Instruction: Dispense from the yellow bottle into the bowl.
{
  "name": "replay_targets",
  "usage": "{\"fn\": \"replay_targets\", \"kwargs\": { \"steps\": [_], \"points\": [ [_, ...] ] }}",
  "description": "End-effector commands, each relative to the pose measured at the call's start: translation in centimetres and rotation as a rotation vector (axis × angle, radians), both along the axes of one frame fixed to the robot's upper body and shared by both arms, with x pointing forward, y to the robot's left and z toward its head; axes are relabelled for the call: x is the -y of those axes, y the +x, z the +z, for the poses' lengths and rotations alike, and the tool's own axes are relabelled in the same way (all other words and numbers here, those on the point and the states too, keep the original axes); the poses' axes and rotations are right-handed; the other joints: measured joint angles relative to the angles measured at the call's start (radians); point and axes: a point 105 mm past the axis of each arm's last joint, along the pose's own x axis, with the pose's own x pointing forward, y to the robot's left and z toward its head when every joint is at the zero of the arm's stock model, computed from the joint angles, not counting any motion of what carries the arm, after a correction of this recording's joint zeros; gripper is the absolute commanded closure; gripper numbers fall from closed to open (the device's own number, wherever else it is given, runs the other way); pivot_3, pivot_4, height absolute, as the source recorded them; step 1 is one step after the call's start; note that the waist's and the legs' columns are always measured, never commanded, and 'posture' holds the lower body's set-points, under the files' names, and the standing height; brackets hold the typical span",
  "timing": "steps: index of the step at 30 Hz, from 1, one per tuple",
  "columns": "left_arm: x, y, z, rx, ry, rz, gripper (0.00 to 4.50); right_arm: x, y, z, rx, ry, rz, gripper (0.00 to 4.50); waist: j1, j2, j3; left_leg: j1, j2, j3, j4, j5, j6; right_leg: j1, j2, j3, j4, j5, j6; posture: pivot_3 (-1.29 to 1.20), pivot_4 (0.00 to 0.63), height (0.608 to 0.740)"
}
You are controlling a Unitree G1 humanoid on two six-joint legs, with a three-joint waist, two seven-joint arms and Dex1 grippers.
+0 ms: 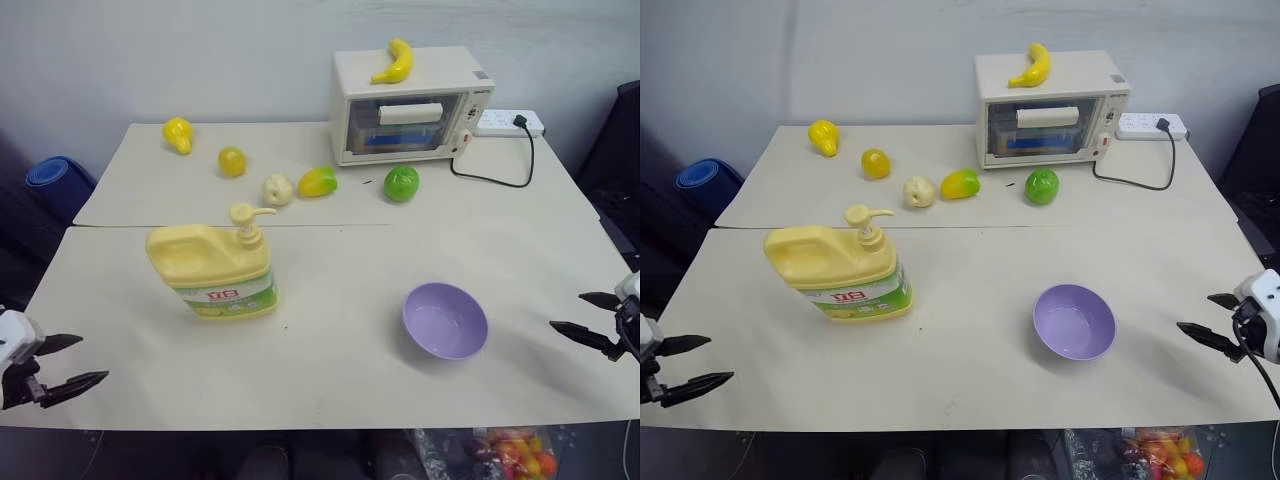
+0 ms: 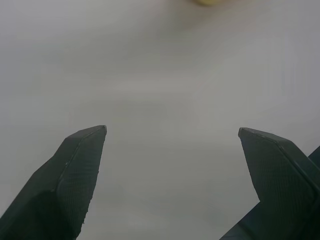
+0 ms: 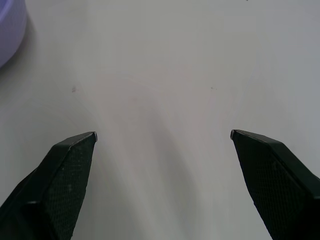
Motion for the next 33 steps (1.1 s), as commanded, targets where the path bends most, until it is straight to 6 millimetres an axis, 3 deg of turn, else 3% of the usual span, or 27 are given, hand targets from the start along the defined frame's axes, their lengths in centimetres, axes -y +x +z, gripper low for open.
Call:
{"fn": "replay_targets", "kwargs": {
  "steps": [1,4,8,13,16,21,26,33],
  "points": [
    [2.0,0.5,4.1,0.062,-0.088,-0.092,0.0,-1.1,0.4,2.8,0.074,0.011,0.066,0.01,0.0,0.0,0.0,0.0,0.0,0.0,0.0,0.0,0.0,0.0,0.0,0.0,0.0,0.0,0.0,0.0,0.15,0.74],
    [4.4,0.1,7.2,0.068,-0.159,-0.206,0.0,-3.1,-0.1,4.4,0.079,0.012,0.161,0.01,0.002,-0.001,0.001,0.0,0.001,-0.001,0.0,0.0,0.0,0.0,0.001,0.0,0.001,0.0,0.0,0.0,0.15,0.74],
    [9.1,-2.1,11.5,0.045,-0.228,-0.442,0.0,-7.4,-2.2,5.7,0.044,0.028,0.331,0.01,0.004,0.002,0.003,-0.001,0.001,-0.001,0.0,-0.001,0.0,0.0,0.001,0.0,-0.001,0.0,0.0,0.0,0.15,0.74],
    [14.7,-5.3,14.2,-0.02,-0.171,-0.757,0.0,-12.8,-5.4,5.4,-0.038,0.016,0.513,0.01,0.007,0.001,0.003,-0.002,0.001,-0.001,0.0,-0.002,-0.001,0.0,0.001,0.0,-0.002,-0.001,0.001,0.0,0.15,0.74],
    [16.7,-5.8,13.1,-0.031,-0.017,-0.891,0.0,-16.0,-6.1,4.2,-0.034,0.0,0.591,0.01,0.002,0.001,0.004,-0.002,0.001,0.0,0.0,-0.003,-0.001,0.004,0.001,0.0,-0.003,-0.003,-0.003,0.0,0.15,0.74],
    [17.6,-4.8,11.7,0.001,0.071,-0.972,0.0,-17.9,-5.4,1.2,-0.016,-0.037,0.56,0.01,0.005,-0.003,0.006,-0.001,0.003,0.001,0.001,-0.003,-0.002,0.004,0.004,0.002,-0.003,-0.006,-0.007,0.0,0.15,0.74],
    [18.1,-3.3,11.2,0.035,0.092,-1.004,0.0,-18.3,-4.7,-1.0,0.003,-0.07,0.522,0.01,0.007,-0.004,0.007,-0.001,0.002,0.001,0.001,-0.002,-0.002,0.004,0.003,0.003,-0.004,-0.006,-0.007,0.0,0.15,0.74],
    [18.9,-0.9,12.0,0.133,0.08,-0.982,0.0,-18.1,-4.1,-3.6,0.005,-0.139,0.51,0.01,0.006,-0.005,0.008,-0.001,0.002,0.001,0.001,-0.003,-0.002,0.002,0.004,0.003,-0.004,-0.003,-0.003,0.0,0.15,0.74]
  ]
}}
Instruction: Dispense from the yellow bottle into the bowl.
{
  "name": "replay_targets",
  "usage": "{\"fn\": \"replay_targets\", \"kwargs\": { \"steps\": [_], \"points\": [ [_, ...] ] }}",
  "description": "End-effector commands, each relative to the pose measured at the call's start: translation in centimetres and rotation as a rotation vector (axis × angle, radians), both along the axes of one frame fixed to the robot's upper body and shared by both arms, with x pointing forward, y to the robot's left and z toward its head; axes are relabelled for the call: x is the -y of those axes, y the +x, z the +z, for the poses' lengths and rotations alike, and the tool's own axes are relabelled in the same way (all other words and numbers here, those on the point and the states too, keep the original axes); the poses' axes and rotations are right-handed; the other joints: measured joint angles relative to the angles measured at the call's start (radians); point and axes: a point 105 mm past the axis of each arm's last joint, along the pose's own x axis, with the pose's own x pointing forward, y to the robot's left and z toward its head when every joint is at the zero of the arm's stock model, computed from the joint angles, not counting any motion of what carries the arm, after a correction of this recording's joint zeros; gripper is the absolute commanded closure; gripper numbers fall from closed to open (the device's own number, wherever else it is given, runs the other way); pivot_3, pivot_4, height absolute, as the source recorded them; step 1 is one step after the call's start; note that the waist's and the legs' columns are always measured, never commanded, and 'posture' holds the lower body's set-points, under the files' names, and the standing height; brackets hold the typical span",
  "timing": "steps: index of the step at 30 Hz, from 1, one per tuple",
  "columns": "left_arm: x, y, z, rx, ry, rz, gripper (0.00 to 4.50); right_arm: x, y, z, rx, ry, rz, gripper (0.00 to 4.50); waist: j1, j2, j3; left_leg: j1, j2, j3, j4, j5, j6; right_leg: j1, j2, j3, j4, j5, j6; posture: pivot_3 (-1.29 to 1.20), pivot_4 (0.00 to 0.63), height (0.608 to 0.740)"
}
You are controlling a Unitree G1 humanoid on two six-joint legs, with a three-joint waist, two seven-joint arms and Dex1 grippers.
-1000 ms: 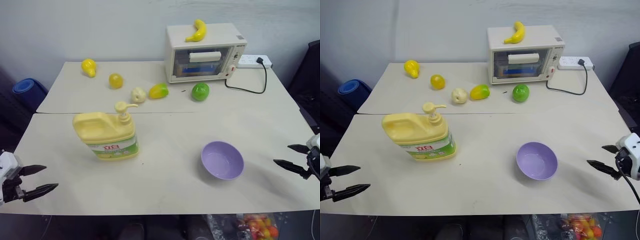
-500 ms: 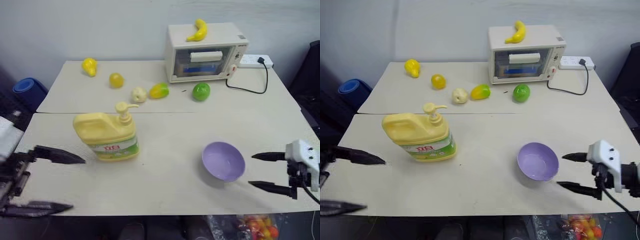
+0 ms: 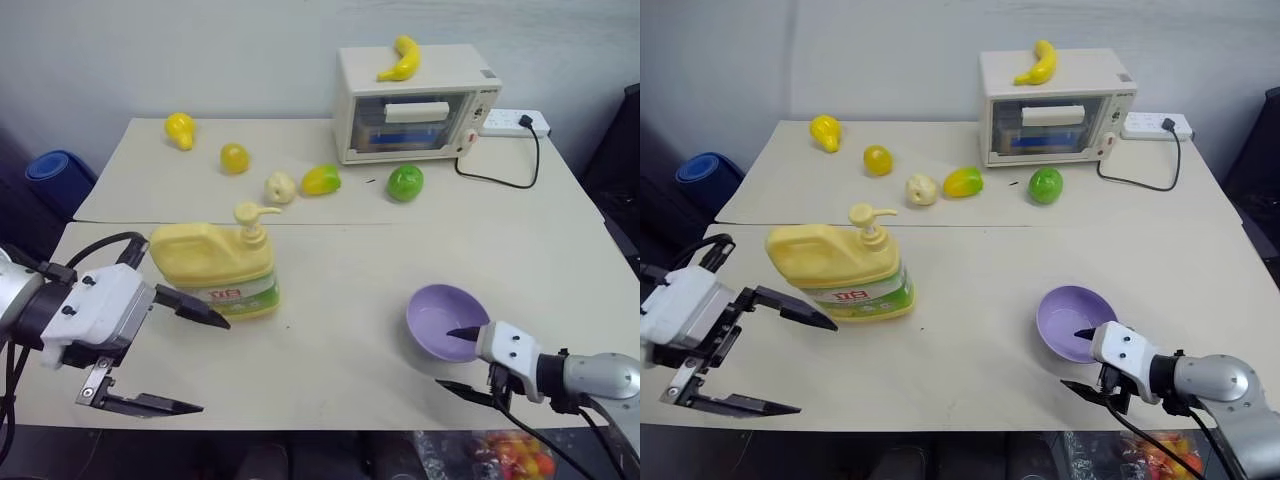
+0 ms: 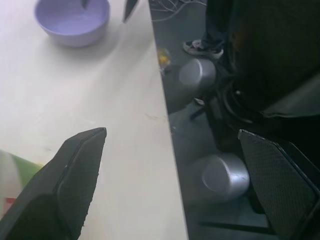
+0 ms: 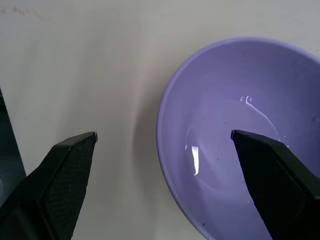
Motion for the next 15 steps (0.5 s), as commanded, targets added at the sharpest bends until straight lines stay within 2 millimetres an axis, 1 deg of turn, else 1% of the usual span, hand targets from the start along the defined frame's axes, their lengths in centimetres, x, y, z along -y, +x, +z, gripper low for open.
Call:
{"fn": "replay_targets", "kwargs": {
  "steps": [1,2,3,4,7,9,14,15],
  "points": [
    [0.27,1.25,0.7,0.06,-0.022,0.035,0.0,-0.23,0.4,-0.14,0.042,-0.005,0.006,0.01,-0.001,0.0,0.0,0.0,0.0,0.0,0.0,0.0,0.0,0.0,0.0,0.0,0.0,0.001,0.001,0.0,0.15,0.74],
    [0.37,1.5,0.87,0.066,-0.032,0.042,0.0,-0.26,0.41,-0.18,0.043,-0.004,0.007,0.38,-0.001,0.0,0.0,0.0,0.0,0.0,0.0,0.0,0.0,-0.001,0.0,0.0,0.0,0.001,0.002,0.0,0.15,0.74],
    [0.47,1.67,0.99,0.072,-0.039,0.045,0.0,-0.28,0.43,-0.18,0.045,-0.004,0.008,0.56,-0.002,0.0,0.0,0.0,0.0,0.0,0.0,0.0,0.0,-0.001,0.0,0.0,0.0,0.001,0.002,0.0,0.15,0.74],
    [0.53,1.79,1.04,0.076,-0.04,0.046,0.0,-0.3,0.46,-0.17,0.047,-0.004,0.007,0.84,-0.002,0.0,0.0,0.0,0.0,0.0,0.0,0.0,0.0,-0.002,0.0,0.0,0.001,0.002,0.003,0.0,0.15,0.74],
    [0.62,1.81,1.04,0.074,-0.038,0.043,0.0,-0.39,0.45,-0.11,0.051,-0.001,0.011,1.98,-0.002,0.0,0.0,0.0,0.0,0.0,0.0,0.0,0.0,-0.002,0.0,0.0,0.001,0.002,0.003,0.0,0.15,0.74],
    [0.65,1.8,1.02,0.074,-0.038,0.043,0.0,-0.46,0.43,-0.06,0.053,-0.001,0.015,2.59,-0.001,0.0,0.0,0.0,0.0,0.0,0.0,0.0,0.0,-0.002,0.0,0.0,0.001,0.002,0.003,0.0,0.15,0.74],
    [0.59,1.86,1.08,0.073,-0.04,0.045,0.0,-0.62,0.5,0.14,0.059,-0.004,0.028,4.41,-0.001,0.0,0.0,0.0,0.0,0.0,0.0,0.0,0.0,-0.002,0.0,0.0,0.001,0.002,0.003,0.0,0.15,0.74],
    [0.56,1.89,1.1,0.074,-0.041,0.046,0.0,-0.65,0.52,0.17,0.059,-0.005,0.031,4.47,-0.002,-0.001,0.0,0.0,0.0,0.0,0.0,0.0,0.0,-0.002,0.0,0.0,0.001,0.002,0.003,0.0,0.15,0.74]
  ]
}}
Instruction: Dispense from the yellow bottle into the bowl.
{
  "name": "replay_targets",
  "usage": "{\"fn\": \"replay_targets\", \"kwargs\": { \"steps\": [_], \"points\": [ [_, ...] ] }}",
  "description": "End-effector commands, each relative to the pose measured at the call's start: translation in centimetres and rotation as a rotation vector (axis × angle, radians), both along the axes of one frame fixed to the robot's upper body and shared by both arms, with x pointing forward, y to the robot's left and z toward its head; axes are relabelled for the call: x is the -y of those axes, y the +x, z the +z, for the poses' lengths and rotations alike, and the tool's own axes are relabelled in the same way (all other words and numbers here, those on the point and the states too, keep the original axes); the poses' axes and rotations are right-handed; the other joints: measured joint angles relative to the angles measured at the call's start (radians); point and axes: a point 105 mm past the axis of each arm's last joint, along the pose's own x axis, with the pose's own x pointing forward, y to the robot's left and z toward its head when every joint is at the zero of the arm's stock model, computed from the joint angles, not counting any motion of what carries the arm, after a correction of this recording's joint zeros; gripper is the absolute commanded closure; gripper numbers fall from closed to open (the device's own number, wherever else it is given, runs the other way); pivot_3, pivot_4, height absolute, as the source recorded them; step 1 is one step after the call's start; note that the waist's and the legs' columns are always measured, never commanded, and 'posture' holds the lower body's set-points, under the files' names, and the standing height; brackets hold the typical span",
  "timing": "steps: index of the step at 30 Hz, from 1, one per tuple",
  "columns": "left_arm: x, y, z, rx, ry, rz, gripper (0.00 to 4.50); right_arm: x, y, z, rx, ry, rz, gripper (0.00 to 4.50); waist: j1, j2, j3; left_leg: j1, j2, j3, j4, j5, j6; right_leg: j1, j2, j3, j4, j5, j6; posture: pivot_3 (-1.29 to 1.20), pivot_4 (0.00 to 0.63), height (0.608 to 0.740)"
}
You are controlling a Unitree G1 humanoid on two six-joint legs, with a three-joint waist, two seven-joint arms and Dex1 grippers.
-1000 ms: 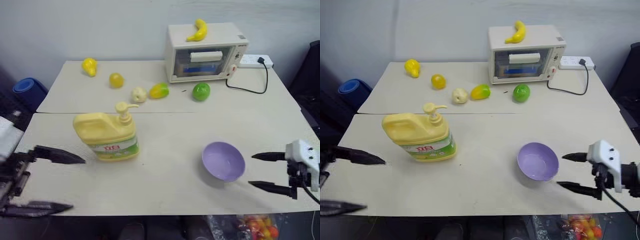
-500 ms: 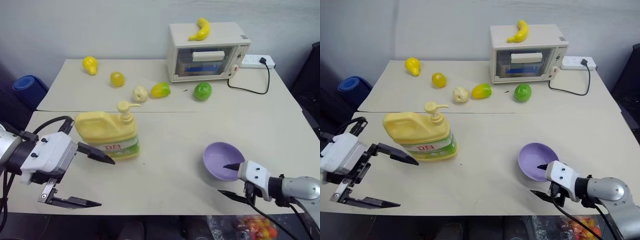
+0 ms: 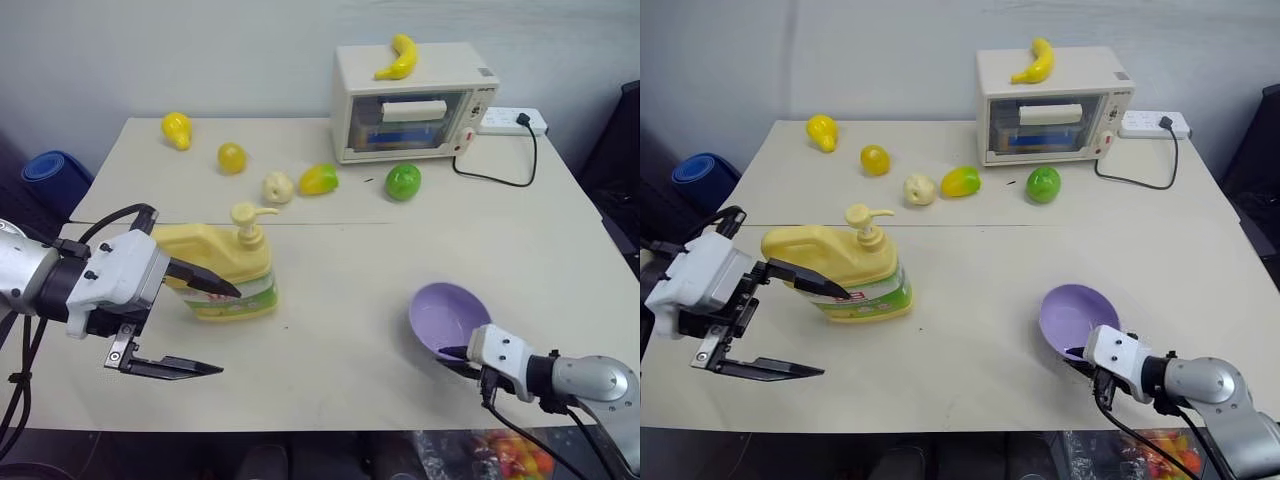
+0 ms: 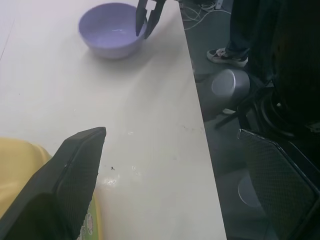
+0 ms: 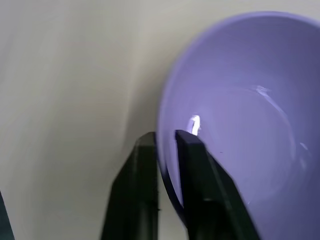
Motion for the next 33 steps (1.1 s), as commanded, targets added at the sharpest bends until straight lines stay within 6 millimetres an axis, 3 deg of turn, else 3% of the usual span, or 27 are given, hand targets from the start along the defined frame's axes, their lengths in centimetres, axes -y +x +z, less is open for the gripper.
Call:
{"fn": "replay_targets", "kwargs": {
  "steps": [1,22,28,33],
  "points": [
    [0.0,0.0,0.4,0.023,0.0,-0.004,0.0,-0.5,-0.1,0.4,0.013,0.008,0.03,4.47,0.0,-0.002,0.0,0.0,0.0,0.0,0.0,0.0,0.0,0.0,0.0,0.0,0.0,0.0,0.0,0.0,0.15,0.74],
    [-0.2,0.7,0.7,0.051,-0.031,0.023,0.0,-1.4,0.6,-0.1,0.023,-0.064,0.144,4.47,-0.002,-0.003,0.0,0.001,0.001,0.0,0.001,0.0,0.0,0.0,0.001,0.0,0.002,0.0,0.0,0.0,0.15,0.74],
    [-0.2,0.6,0.8,0.054,-0.031,0.021,0.0,-2.0,1.5,-0.6,0.036,-0.047,0.135,2.77,0.0,-0.003,0.0,0.001,0.001,0.0,0.001,0.0,-0.001,0.0,0.001,0.0,0.003,0.0,0.0,0.0,0.15,0.74],
    [-0.3,0.7,0.8,0.059,-0.023,0.025,0.0,-2.4,1.9,-0.4,0.034,0.041,0.111,2.77,0.0,-0.003,0.0,0.0,0.001,0.0,0.001,0.0,-0.001,-0.001,0.001,0.0,0.002,0.0,0.0,0.0,0.15,0.74]
  ]
}}
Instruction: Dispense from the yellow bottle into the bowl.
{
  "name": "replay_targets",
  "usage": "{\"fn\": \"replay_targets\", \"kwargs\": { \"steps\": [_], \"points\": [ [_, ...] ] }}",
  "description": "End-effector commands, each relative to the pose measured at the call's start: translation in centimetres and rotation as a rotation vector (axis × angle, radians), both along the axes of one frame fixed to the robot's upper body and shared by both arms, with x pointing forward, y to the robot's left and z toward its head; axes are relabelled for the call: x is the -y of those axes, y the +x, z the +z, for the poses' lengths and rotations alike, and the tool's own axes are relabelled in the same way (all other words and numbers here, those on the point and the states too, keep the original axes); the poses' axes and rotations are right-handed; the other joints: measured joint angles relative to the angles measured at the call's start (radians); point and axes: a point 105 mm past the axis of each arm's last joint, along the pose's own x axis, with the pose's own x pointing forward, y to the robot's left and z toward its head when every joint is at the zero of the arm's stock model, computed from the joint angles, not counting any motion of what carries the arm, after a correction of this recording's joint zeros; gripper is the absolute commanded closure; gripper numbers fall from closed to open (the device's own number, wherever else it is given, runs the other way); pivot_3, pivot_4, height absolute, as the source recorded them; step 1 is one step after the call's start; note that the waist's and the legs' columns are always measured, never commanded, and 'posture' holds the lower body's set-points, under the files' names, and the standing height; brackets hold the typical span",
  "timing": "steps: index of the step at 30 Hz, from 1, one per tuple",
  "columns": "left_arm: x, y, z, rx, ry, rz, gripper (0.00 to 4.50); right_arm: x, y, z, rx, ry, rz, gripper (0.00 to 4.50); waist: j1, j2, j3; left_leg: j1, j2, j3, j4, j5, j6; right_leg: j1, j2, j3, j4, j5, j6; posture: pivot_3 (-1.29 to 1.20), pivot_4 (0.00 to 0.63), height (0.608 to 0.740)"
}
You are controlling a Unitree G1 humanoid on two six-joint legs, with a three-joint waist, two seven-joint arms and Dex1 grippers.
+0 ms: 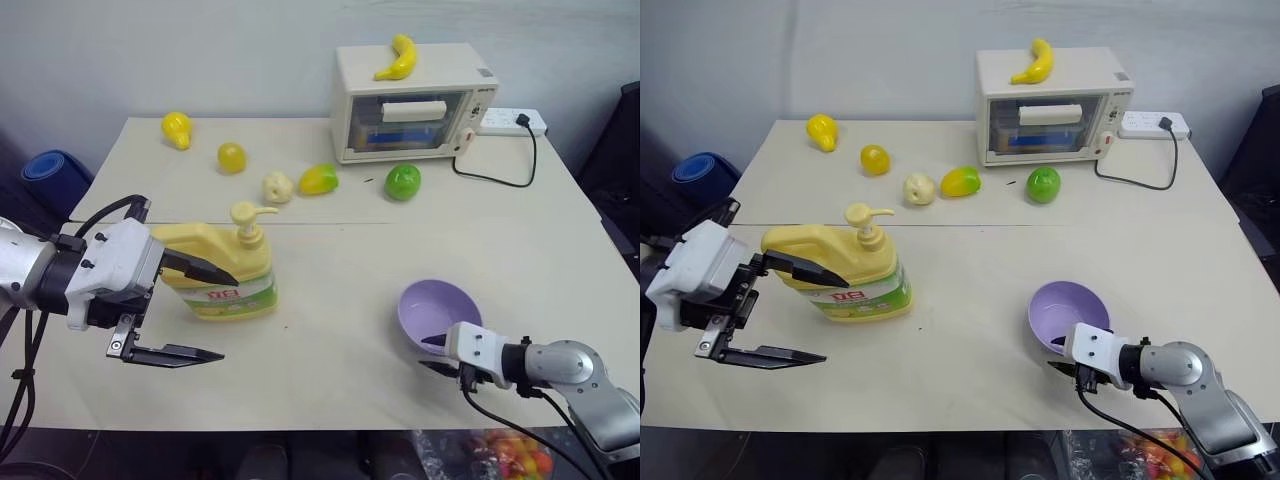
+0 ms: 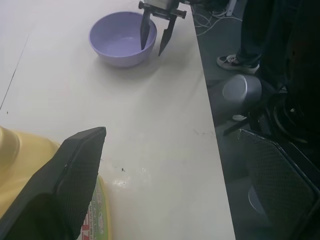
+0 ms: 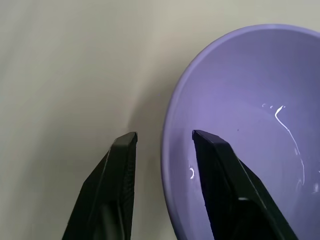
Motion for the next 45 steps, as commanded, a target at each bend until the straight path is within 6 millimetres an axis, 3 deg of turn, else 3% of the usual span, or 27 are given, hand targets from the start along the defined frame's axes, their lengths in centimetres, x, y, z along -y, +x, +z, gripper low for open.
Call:
{"fn": "replay_targets", "kwargs": {
  "steps": [1,6,8,11,20,25,29,32,35,37,40,44,45],
  "points": [
    [0.0,-0.1,0.6,0.039,0.012,-0.006,0.0,-0.5,0.4,0.8,0.022,0.08,-0.008,2.77,0.0,0.0,0.0,0.0,0.0,0.0,0.0,0.0,0.0,0.0,0.0,0.0,0.0,0.0,0.0,0.0,0.15,0.74],
    [0.0,0.0,0.6,0.05,0.014,-0.002,0.0,-1.0,0.8,0.9,0.021,0.129,-0.023,2.94,-0.001,0.0,0.0,0.0,0.0,0.0,0.0,0.0,0.0,0.0,0.0,0.0,0.0,0.0,0.0,0.0,0.15,0.74],
    [0.0,0.1,0.7,0.054,0.016,-0.003,0.0,-1.0,0.8,0.8,0.021,0.127,-0.024,3.39,0.0,0.0,0.0,0.0,0.0,0.0,0.0,0.0,0.0,0.0,0.0,0.0,0.0,0.0,0.0,0.0,0.15,0.74],
    [0.1,0.1,0.7,0.057,0.015,-0.005,0.0,-1.1,0.8,0.7,0.016,0.132,-0.023,4.45,-0.001,0.0,0.0,0.0,0.0,0.0,0.0,0.0,0.0,0.0,0.0,0.0,0.0,0.0,0.0,0.0,0.15,0.74],
    [0.4,0.7,1.2,0.066,-0.019,0.0,0.0,-0.7,0.7,0.4,0.048,0.071,-0.001,4.48,0.0,0.0,0.0,0.0,0.0,0.0,0.0,0.0,0.0,0.0,0.0,0.0,0.001,0.0,0.0,0.0,0.15,0.74],
    [0.0,2.1,4.3,0.108,-0.132,0.042,0.0,-1.2,1.3,3.1,0.085,0.044,0.105,4.48,-0.001,0.0,0.0,0.0,0.0,0.0,0.001,0.0,0.0,-0.001,0.0,0.0,0.001,0.0,0.001,0.0,0.15,0.74],
    [-0.9,3.4,8.6,0.148,-0.27,0.095,0.0,-4.0,1.7,6.8,0.091,0.089,0.244,4.48,-0.004,0.0,0.0,0.0,0.0,0.0,0.002,0.0,0.0,-0.001,0.0,0.0,0.003,0.001,0.002,0.0,0.15,0.74],
    [-2.0,4.4,10.2,0.177,-0.292,0.138,0.0,-7.3,2.3,9.7,0.088,0.117,0.347,4.48,-0.01,0.0,0.0,-0.002,0.0,0.0,0.002,0.001,-0.002,-0.006,0.001,0.001,0.006,0.001,0.002,0.0,0.15,0.74],
    [-2.9,5.1,10.4,0.195,-0.264,0.163,0.0,-9.7,3.3,11.4,0.09,0.129,0.386,4.48,-0.005,0.0,0.0,-0.005,0.001,0.0,0.001,0.005,-0.009,-0.011,0.001,0.001,0.01,0.0,0.001,0.0,0.15,0.74],
    [-3.5,5.5,10.2,0.199,-0.242,0.178,0.0,-12.4,4.7,12.8,0.104,0.143,0.406,4.48,-0.005,0.0,0.0,-0.008,0.001,-0.001,0.001,0.006,-0.01,-0.013,0.002,-0.001,0.012,0.0,0.0,0.0,0.15,0.74],
    [-3.6,6.0,10.0,0.195,-0.234,0.176,0.0,-15.4,6.1,13.9,0.119,0.116,0.448,4.48,-0.011,0.0,0.0,-0.022,0.0,0.001,0.008,0.007,-0.013,-0.028,0.001,0.001,0.018,0.001,0.001,0.0,0.15,0.74],
    [-3.1,6.9,9.9,0.192,-0.252,0.162,0.0,-17.7,7.6,14.9,0.155,0.064,0.491,4.48,-0.005,0.0,0.0,-0.037,-0.001,-0.002,0.013,0.007,-0.014,-0.043,-0.001,-0.005,0.022,0.001,0.001,0.0,0.15,0.74],
    [-2.9,7.0,9.8,0.191,-0.258,0.157,0.19,-18.0,8.0,15.0,0.16,0.052,0.491,4.5,-0.004,-0.001,0.0,-0.038,-0.002,-0.002,0.014,0.007,-0.014,-0.044,-0.003,-0.007,0.023,0.001,0.001,0.0,0.15,0.74]
  ]
}}
